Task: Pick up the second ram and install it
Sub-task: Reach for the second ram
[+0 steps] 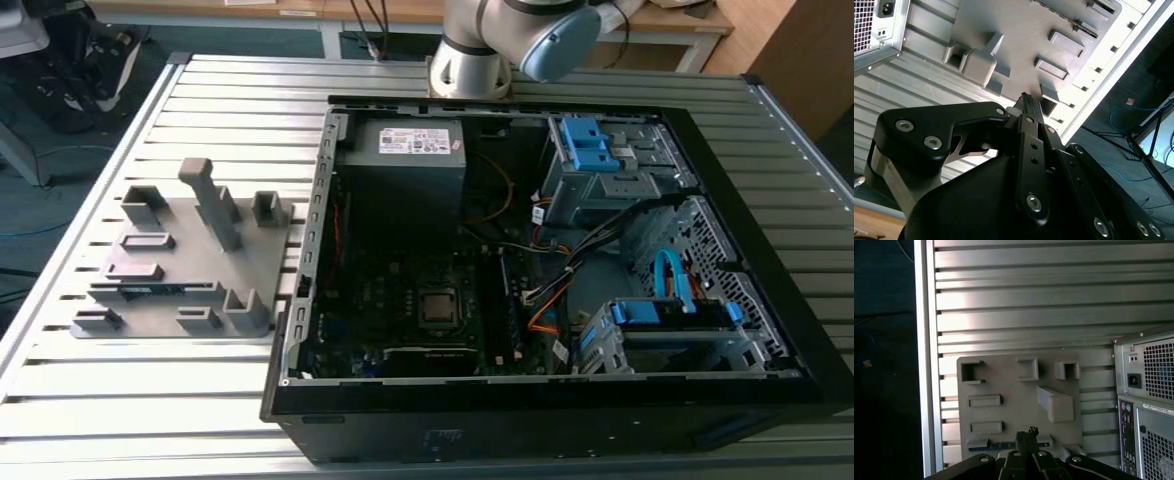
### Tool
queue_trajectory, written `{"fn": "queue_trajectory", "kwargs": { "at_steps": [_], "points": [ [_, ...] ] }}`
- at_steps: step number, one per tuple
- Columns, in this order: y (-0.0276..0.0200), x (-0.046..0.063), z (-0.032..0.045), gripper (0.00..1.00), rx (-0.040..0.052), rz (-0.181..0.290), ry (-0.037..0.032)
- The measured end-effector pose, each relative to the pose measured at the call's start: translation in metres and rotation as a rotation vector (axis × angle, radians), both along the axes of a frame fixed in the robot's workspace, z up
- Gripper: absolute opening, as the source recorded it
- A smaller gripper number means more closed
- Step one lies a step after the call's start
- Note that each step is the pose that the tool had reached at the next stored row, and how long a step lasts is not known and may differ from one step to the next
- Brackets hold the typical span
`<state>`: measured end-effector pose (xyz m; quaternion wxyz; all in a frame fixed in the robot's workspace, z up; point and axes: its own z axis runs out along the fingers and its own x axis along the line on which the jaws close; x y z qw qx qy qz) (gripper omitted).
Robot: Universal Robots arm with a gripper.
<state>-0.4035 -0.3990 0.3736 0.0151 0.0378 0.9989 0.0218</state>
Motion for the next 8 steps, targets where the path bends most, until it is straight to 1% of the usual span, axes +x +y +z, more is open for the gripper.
{"fn": "queue_trajectory", "kwargs": {
  "at_steps": [2, 4, 6, 8],
  "points": [
    [-0.0001, -0.001, -0.0015, 0.10, 0.0000, 0.000, 0.0000],
    [-0.0016, -0.002, -0.0024, 0.10, 0.0001, 0.000, -0.0001],
    [-0.0053, -0.004, -0.0030, 0.10, 0.0000, 0.000, 0.0001],
    [-0.0109, -0.005, -0.0037, 0.10, 0.0000, 0.000, 0.0001]
  ]
}}
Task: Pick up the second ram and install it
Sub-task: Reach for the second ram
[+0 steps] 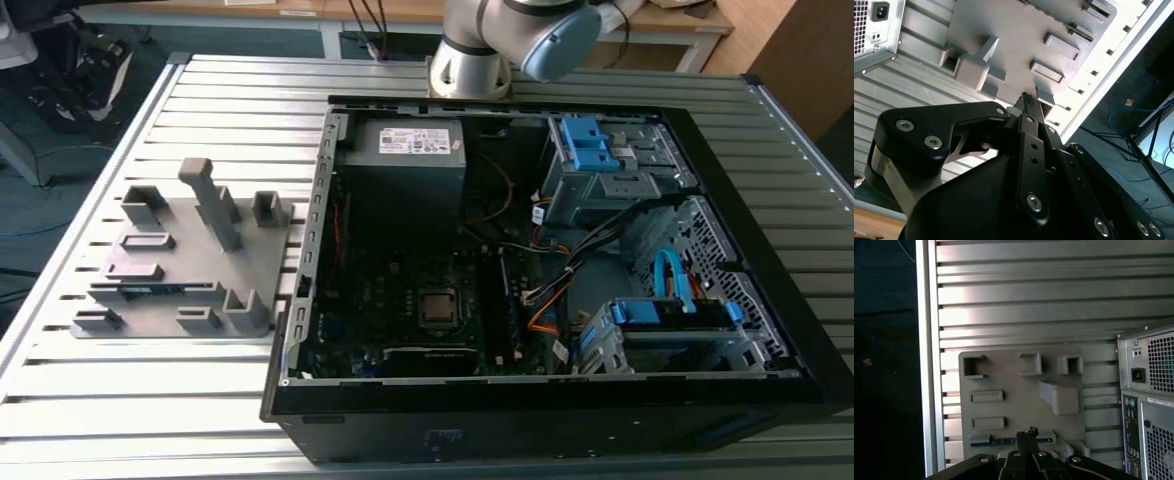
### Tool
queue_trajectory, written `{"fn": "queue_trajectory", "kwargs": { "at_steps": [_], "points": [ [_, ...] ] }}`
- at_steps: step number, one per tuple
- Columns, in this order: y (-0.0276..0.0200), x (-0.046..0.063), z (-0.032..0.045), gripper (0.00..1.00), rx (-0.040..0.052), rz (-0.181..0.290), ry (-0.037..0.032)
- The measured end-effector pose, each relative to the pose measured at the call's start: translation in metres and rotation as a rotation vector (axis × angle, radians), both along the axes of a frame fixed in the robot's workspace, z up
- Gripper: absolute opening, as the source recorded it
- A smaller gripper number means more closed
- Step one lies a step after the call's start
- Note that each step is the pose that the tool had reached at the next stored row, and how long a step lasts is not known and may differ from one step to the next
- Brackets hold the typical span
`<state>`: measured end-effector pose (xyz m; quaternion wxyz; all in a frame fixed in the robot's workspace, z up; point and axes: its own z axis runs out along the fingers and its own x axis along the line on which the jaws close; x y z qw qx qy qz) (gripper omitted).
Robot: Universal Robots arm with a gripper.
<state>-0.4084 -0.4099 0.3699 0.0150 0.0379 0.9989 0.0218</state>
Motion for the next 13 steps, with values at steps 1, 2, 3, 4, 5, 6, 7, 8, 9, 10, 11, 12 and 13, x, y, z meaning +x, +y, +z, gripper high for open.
{"fn": "queue_trajectory", "kwargs": {
  "at_steps": [1, 2, 3, 4, 5, 6, 7, 8, 9, 10, 11, 12, 13],
  "points": [
    [-0.0031, 0.000, -0.0004, 0.10, 0.0001, 0.000, -0.0001],
    [-0.0061, 0.000, -0.0009, 0.10, 0.0000, 0.000, -0.0001],
    [-0.0092, 0.000, -0.0016, 0.10, 0.0001, 0.000, -0.0002],
    [-0.0125, -0.001, -0.0024, 0.10, 0.0000, 0.000, 0.0000],
    [-0.0153, -0.001, -0.0036, 0.10, 0.0000, 0.000, -0.0001],
    [-0.0176, -0.001, -0.0050, 0.10, 0.0001, 0.000, -0.0002],
    [-0.0202, -0.001, -0.0065, 0.10, 0.0000, 0.000, -0.0001],
    [-0.0216, -0.001, -0.0084, 0.10, 0.0002, 0.000, -0.0004],
    [-0.0223, -0.001, -0.0102, 0.10, 0.0002, 0.000, -0.0004],
    [-0.0229, -0.001, -0.0120, 0.10, 0.0001, 0.000, -0.0001],
    [-0.0235, -0.001, -0.0137, 0.10, 0.0000, 0.000, -0.0001],
    [-0.0243, -0.001, -0.0155, 0.10, 0.0000, 0.000, -0.0001],
    [-0.0249, -0.001, -0.0172, 0.10, 0.0001, 0.000, -0.0002]
  ]
}}
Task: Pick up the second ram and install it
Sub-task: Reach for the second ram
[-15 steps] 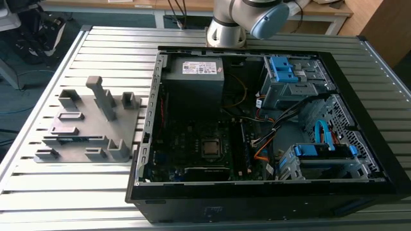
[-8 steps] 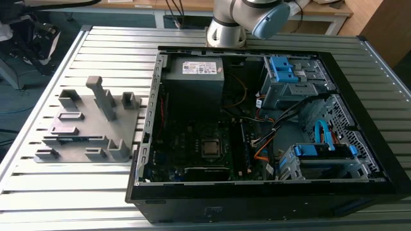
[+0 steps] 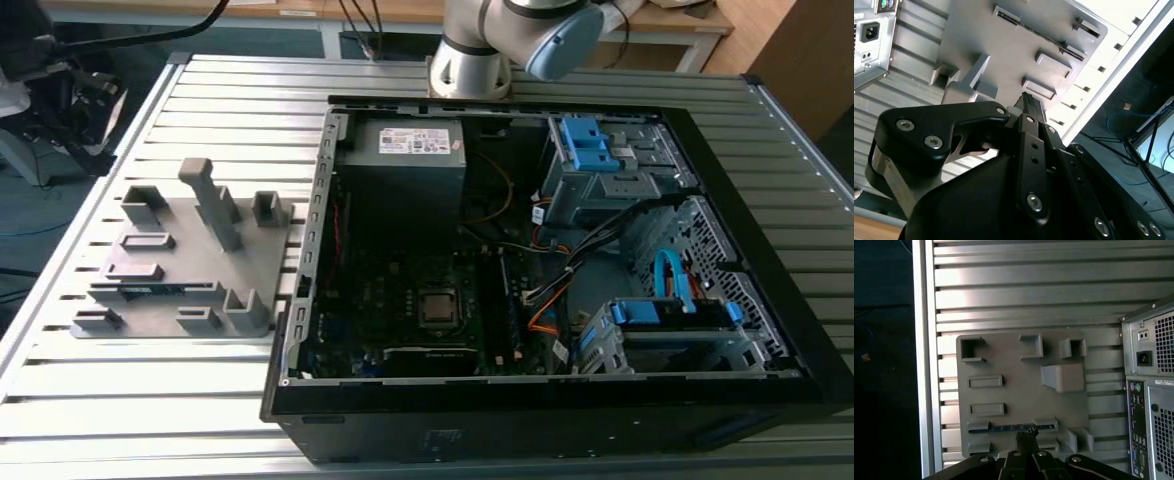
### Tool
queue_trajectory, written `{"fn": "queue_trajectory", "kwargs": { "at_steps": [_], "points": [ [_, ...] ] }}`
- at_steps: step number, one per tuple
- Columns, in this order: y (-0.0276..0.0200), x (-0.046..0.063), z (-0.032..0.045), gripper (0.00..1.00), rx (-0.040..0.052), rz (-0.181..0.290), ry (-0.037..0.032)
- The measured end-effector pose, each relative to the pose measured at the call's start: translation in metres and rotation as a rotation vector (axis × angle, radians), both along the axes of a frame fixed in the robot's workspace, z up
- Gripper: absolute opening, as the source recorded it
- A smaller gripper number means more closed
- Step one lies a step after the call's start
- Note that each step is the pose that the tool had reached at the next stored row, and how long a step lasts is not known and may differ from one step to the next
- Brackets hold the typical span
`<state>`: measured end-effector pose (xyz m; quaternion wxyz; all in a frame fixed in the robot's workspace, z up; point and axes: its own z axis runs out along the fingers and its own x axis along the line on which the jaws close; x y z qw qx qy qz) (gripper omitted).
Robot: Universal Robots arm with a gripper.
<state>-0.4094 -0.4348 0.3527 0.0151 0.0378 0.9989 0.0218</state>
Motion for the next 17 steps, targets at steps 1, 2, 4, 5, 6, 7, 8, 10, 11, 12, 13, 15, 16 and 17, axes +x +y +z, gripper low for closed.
{"fn": "queue_trajectory", "kwargs": {
  "at_steps": [1, 2, 4, 5, 6, 7, 8, 10, 11, 12, 13, 15, 16, 17],
  "points": [
    [-0.0004, 0.000, -0.0015, 0.10, 0.0000, 0.000, 0.0000],
    [-0.0005, 0.000, -0.0029, 0.10, -0.0001, 0.000, 0.0001],
    [-0.0009, 0.000, -0.0054, 0.10, -0.0001, 0.000, 0.0000],
    [-0.0012, 0.000, -0.0066, 0.10, 0.0000, 0.000, 0.0000],
    [-0.0013, 0.000, -0.0077, 0.10, 0.0000, 0.000, 0.0001],
    [-0.0014, 0.000, -0.0086, 0.10, -0.0001, 0.000, 0.0001],
    [-0.0015, 0.000, -0.0096, 0.10, 0.0000, 0.000, 0.0000],
    [-0.0016, 0.000, -0.0115, 0.10, -0.0001, 0.000, 0.0001],
    [-0.0016, 0.000, -0.0125, 0.10, 0.0000, 0.000, 0.0001],
    [-0.0017, 0.000, -0.0137, 0.10, 0.0000, 0.000, 0.0000],
    [-0.0017, 0.000, -0.0147, 0.10, 0.0000, 0.000, 0.0000],
    [-0.0019, 0.000, -0.0167, 0.10, 0.0000, 0.000, 0.0000],
    [-0.0020, 0.000, -0.0177, 0.10, 0.0000, 0.000, 0.0000],
    [-0.0020, 0.000, -0.0187, 0.10, 0.0000, 0.000, 0.0001]
  ]
}}
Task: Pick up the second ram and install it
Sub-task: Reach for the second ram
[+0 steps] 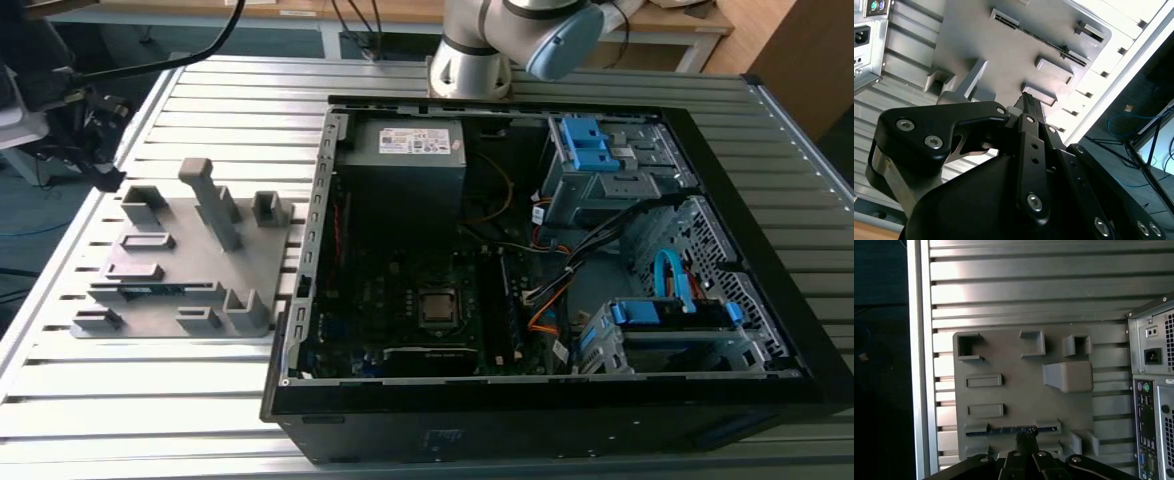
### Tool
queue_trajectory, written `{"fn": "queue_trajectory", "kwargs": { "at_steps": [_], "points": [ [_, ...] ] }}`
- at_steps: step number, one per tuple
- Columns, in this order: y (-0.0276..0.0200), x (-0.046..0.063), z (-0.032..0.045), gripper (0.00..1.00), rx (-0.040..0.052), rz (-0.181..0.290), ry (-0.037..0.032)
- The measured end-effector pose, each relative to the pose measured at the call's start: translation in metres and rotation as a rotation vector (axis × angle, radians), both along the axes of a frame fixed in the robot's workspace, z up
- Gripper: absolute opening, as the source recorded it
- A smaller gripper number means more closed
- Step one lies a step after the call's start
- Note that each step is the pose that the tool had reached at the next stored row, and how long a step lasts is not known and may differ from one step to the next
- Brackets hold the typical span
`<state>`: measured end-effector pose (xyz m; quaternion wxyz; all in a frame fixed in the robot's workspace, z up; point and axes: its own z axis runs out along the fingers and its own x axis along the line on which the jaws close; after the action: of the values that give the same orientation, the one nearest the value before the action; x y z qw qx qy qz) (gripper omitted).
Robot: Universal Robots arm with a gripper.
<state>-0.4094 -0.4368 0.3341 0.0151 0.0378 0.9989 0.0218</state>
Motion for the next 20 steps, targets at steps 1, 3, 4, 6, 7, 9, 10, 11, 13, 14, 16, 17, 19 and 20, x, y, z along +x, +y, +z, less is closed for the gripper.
{"fn": "queue_trajectory", "kwargs": {
  "at_steps": [1, 3, 4, 6, 7, 9, 10, 11, 13, 14, 16, 17, 19, 20],
  "points": [
    [0.0000, 0.000, -0.0012, 0.10, 0.0000, 0.000, -0.0001],
    [-0.0002, 0.000, -0.0035, 0.10, 0.0000, 0.000, -0.0001],
    [-0.0003, 0.000, -0.0046, 0.10, 0.0000, 0.000, 0.0001],
    [-0.0005, 0.000, -0.0071, 0.10, 0.0000, 0.000, 0.0000],
    [-0.0007, 0.000, -0.0083, 0.10, 0.0000, 0.000, -0.0001],
    [-0.0013, 0.000, -0.0105, 0.10, 0.0000, 0.000, 0.0000],
    [-0.0017, 0.000, -0.0115, 0.10, 0.0000, 0.000, 0.0000],
    [-0.0022, 0.000, -0.0127, 0.10, 0.0000, 0.000, -0.0001],
    [-0.0029, 0.000, -0.0150, 0.10, 0.0000, 0.000, 0.0000],
    [-0.0033, 0.000, -0.0163, 0.10, 0.0000, 0.000, 0.0000],
    [-0.0039, 0.000, -0.0183, 0.10, 0.0000, 0.000, 0.0000],
    [-0.0042, 0.000, -0.0193, 0.10, 0.0000, 0.000, 0.0000],
    [-0.0047, 0.000, -0.0216, 0.10, 0.0000, 0.000, 0.0000],
    [-0.0050, 0.000, -0.0229, 0.10, 0.0000, 0.000, 0.0000]
  ]
}}
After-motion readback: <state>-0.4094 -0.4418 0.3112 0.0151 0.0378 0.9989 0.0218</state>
